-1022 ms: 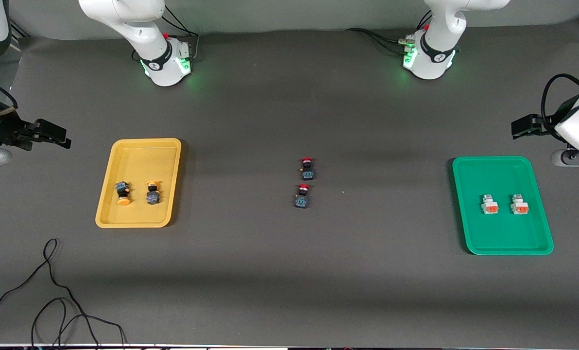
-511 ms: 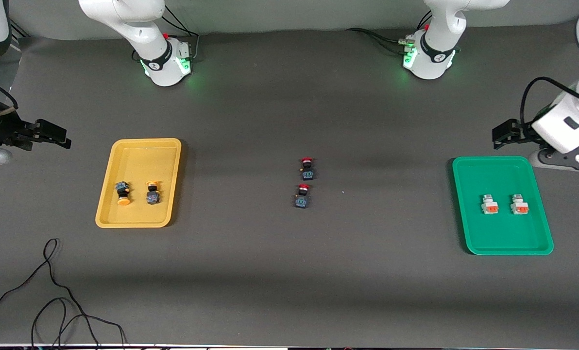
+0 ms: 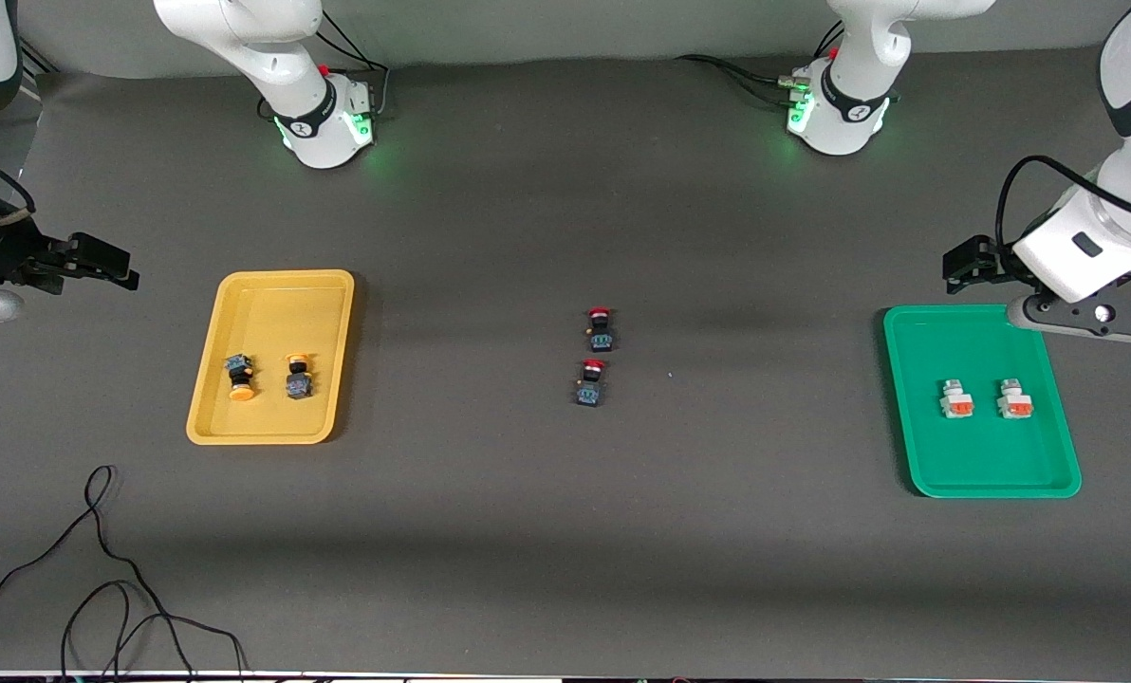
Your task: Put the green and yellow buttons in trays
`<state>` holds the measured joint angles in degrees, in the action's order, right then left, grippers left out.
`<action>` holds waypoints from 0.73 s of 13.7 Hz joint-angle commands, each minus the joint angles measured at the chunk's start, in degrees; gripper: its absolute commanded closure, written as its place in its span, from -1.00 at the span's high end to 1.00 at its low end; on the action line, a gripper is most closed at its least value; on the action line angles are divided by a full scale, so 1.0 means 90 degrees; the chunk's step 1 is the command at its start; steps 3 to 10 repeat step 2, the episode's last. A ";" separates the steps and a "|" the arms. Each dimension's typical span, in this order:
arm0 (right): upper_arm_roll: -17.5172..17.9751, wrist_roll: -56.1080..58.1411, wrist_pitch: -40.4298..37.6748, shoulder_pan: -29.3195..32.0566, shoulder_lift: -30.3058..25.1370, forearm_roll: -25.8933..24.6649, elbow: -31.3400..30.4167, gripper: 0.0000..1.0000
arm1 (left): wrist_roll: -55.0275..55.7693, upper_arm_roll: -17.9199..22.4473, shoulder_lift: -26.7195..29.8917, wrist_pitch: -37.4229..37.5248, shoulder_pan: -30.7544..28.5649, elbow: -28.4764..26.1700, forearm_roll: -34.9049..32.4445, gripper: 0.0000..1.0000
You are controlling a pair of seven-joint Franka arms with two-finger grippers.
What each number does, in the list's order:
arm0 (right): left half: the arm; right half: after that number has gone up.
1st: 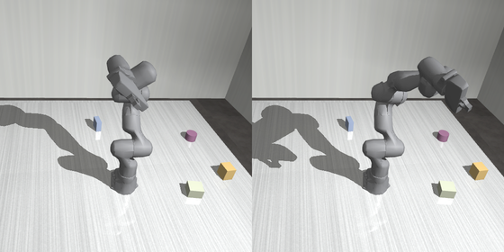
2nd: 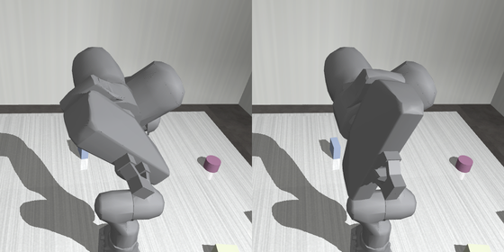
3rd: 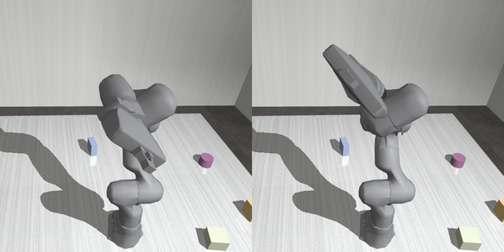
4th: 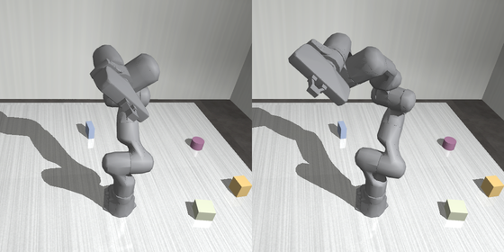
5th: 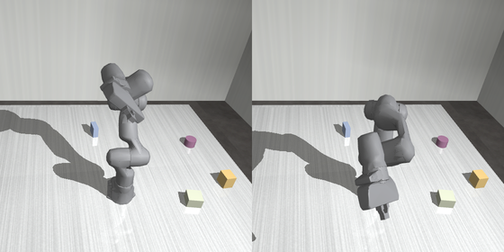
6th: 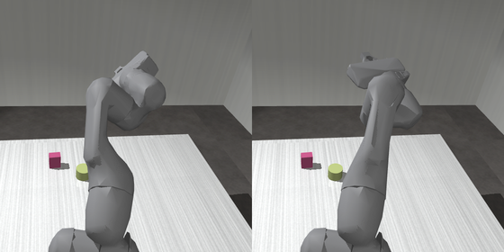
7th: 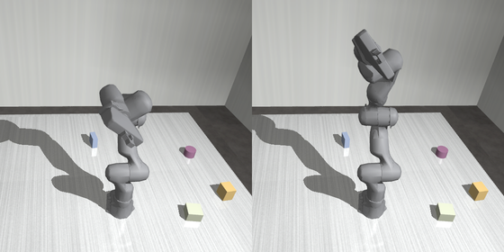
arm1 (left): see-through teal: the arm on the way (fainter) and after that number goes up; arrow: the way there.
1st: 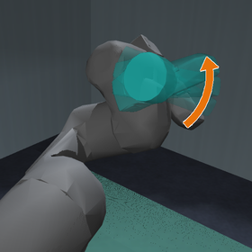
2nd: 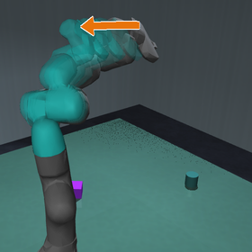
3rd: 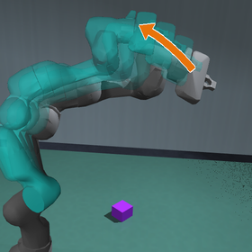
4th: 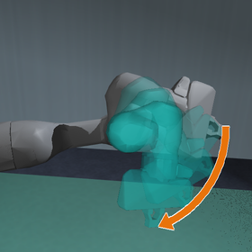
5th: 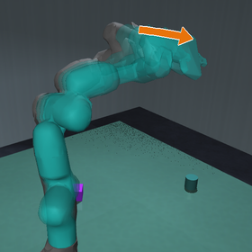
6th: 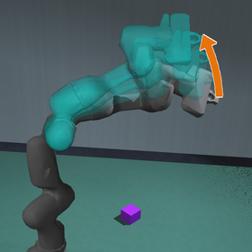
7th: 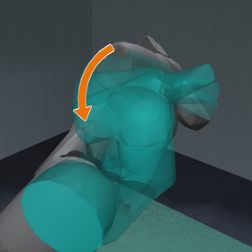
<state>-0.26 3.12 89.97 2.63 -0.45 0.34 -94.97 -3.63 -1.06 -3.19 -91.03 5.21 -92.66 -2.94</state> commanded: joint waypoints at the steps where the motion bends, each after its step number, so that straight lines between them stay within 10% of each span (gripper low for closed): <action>1: -0.0011 -0.0141 0.0012 -0.0058 0.0069 -0.0106 0.0142 1.00 | -0.0104 -0.0038 0.0052 -0.0139 -0.0013 -0.0086 0.0082 0.99; 10: -0.0011 -0.0141 0.0013 -0.0058 0.0069 -0.0106 0.0142 1.00 | -0.0104 -0.0048 0.0023 -0.0139 0.0007 -0.0095 0.0082 0.99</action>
